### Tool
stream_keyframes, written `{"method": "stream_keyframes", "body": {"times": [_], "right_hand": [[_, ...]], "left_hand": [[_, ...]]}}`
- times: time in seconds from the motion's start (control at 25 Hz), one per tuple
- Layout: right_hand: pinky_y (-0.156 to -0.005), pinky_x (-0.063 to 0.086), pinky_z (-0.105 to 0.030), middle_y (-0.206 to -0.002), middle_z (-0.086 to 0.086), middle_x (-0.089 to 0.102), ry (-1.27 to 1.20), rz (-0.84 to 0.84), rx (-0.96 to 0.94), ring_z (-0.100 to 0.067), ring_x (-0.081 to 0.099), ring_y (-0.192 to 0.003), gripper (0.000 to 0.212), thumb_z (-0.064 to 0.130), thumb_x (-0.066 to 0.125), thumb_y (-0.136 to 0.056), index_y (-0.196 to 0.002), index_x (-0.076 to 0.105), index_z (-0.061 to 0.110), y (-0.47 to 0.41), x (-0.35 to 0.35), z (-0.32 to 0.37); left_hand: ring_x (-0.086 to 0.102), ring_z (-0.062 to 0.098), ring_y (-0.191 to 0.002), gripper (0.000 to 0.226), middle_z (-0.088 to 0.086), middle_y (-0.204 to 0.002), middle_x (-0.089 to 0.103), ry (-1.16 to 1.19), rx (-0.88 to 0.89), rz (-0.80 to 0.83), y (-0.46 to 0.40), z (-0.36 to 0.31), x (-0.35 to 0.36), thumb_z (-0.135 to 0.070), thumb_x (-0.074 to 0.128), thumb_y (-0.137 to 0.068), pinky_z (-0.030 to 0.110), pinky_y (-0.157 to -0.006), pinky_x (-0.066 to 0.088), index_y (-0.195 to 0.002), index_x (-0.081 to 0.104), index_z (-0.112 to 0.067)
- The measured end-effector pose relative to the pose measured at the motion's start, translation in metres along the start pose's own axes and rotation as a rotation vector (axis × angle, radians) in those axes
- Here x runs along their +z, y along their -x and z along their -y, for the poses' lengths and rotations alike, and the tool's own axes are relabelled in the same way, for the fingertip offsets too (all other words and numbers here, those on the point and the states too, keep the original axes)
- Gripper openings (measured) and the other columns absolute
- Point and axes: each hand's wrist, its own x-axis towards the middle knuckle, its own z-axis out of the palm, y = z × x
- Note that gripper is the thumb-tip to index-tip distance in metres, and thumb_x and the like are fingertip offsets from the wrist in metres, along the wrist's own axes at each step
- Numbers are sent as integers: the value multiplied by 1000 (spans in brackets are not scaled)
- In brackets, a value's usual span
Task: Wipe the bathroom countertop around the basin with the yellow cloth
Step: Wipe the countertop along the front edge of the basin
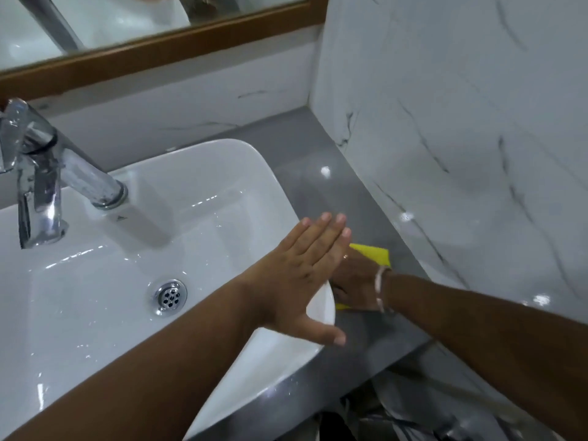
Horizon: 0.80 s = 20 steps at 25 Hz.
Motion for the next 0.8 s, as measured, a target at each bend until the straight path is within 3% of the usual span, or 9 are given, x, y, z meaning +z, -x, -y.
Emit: {"method": "stream_keyframes", "body": {"times": [0.08, 0.16, 0.24, 0.32, 0.4, 0.44, 0.56, 0.6, 0.8], "right_hand": [[-108, 32, -50, -150, -18, 35, 132, -94, -4, -40, 36, -134, 61, 38, 41, -88, -144, 33, 17, 53, 12, -23], [-99, 41, -57, -149, -21, 35, 31, -248, 374, -46, 42, -129, 59, 37, 35, -88, -143, 29, 18, 72, 6, -23], [-96, 43, -51, -147, -14, 41, -93, -382, 674, -41, 42, -131, 52, 37, 29, -92, -141, 34, 21, 73, 17, 32], [-102, 34, -48, -146, -13, 43, -18, -312, 466, -38, 33, -135, 52, 38, 31, -95, -143, 33, 18, 86, 39, 99], [-105, 29, -50, -149, -19, 34, 175, -84, 169, -41, 33, -132, 59, 37, 41, -89, -142, 32, 13, 103, 50, 101], [-103, 32, -50, -149, -20, 31, 186, -119, 218, -42, 38, -130, 60, 37, 41, -86, -141, 34, 12, 106, 49, 82], [-104, 35, -56, -151, -25, 28, -50, -249, 882, -49, 36, -130, 67, 43, 25, -86, -144, 31, 10, 92, 24, 48], [-106, 32, -58, -151, -27, 27, -75, -204, 942, -50, 32, -133, 69, 44, 22, -87, -145, 28, 9, 87, 23, 57], [-103, 38, -53, -150, -21, 33, 67, -112, 358, -45, 39, -130, 65, 44, 36, -87, -144, 33, 14, 108, 54, 125]], "left_hand": [[-17, 30, -150, 125, 17, -162, -13, 13, 4, -18, 0, 0, 3, -86, 43, -73, 48, -123, -3, -154, -4, -4], [-21, 28, -149, 123, 16, -162, -16, 24, 1, -23, 0, 0, 5, -85, 43, -75, 45, -122, -8, -154, -7, -4], [-21, 29, -149, 122, 16, -162, -16, 34, 4, -36, 0, 0, 7, -84, 42, -76, 45, -122, -8, -154, -7, -4], [-19, 30, -149, 121, 18, -163, -14, 21, 1, -34, 0, 0, 9, -84, 40, -76, 47, -122, -4, -154, -7, -4], [-18, 31, -149, 121, 18, -163, -14, -1, -3, -26, 0, 1, 9, -85, 38, -76, 48, -122, -5, -154, -6, -3], [-18, 31, -149, 121, 18, -163, -13, -11, -6, -26, -2, 2, 9, -84, 38, -76, 47, -122, -5, -154, -6, -3], [-16, 33, -149, 118, 18, -163, -11, -46, -56, -28, 4, -4, 8, -84, 35, -76, 52, -121, -3, -154, -5, -5], [-14, 34, -149, 115, 18, -163, -10, -38, -104, -40, 9, -9, 11, -82, 35, -77, 55, -121, 0, -155, -3, -7], [3, 44, -148, 93, 21, -162, 7, 67, -493, -149, 66, -54, 24, -77, 14, -88, 64, -117, 10, -156, 14, -13]]}}
